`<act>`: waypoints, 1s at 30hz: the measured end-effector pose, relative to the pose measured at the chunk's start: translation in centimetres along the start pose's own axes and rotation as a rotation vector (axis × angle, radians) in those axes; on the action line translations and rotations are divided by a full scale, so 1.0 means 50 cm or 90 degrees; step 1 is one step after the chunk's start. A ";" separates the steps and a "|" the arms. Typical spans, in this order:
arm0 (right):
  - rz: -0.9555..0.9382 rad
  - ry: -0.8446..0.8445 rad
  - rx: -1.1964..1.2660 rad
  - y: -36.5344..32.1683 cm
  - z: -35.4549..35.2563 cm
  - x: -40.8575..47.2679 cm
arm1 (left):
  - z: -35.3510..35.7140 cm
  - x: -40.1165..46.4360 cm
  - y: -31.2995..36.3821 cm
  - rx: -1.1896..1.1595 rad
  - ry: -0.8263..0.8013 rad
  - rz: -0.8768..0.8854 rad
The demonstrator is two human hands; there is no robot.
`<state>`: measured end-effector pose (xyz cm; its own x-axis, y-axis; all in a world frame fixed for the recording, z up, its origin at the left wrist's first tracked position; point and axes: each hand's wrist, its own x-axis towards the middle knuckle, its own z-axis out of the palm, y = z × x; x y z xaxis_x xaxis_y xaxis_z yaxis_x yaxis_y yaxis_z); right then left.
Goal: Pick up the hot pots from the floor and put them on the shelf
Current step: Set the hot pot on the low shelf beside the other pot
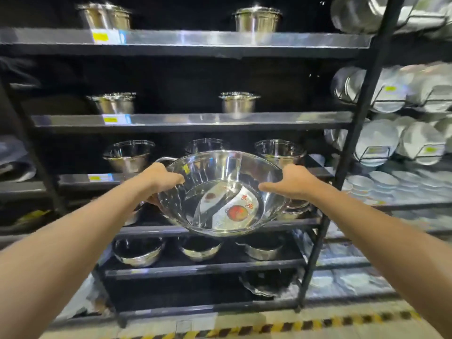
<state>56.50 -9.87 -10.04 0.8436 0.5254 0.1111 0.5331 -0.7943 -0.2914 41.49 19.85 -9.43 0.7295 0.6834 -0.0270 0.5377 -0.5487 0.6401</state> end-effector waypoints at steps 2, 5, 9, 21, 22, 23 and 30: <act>0.011 -0.013 -0.009 0.031 0.053 0.004 | 0.055 0.012 -0.025 0.005 -0.027 -0.014; 0.006 -0.051 0.000 0.068 0.152 0.011 | 0.147 0.024 -0.087 0.014 -0.072 -0.031; 0.028 -0.085 0.024 0.108 0.298 0.019 | 0.258 0.043 -0.182 0.031 -0.100 -0.071; 0.021 -0.023 0.028 0.244 0.820 0.164 | 0.641 0.211 -0.509 0.203 0.065 0.021; 0.010 -0.011 0.016 0.255 0.856 0.179 | 0.665 0.229 -0.526 0.219 0.083 0.041; 0.004 0.008 0.006 0.266 0.890 0.192 | 0.686 0.247 -0.540 0.233 0.101 0.062; -0.044 0.164 0.037 0.319 1.076 0.190 | 0.807 0.263 -0.667 0.211 0.177 0.151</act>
<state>69.55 -1.15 -64.74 0.7978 0.4774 0.3683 0.5918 -0.7366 -0.3274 50.20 27.74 -62.12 0.7317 0.5995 0.3243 0.5094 -0.7971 0.3242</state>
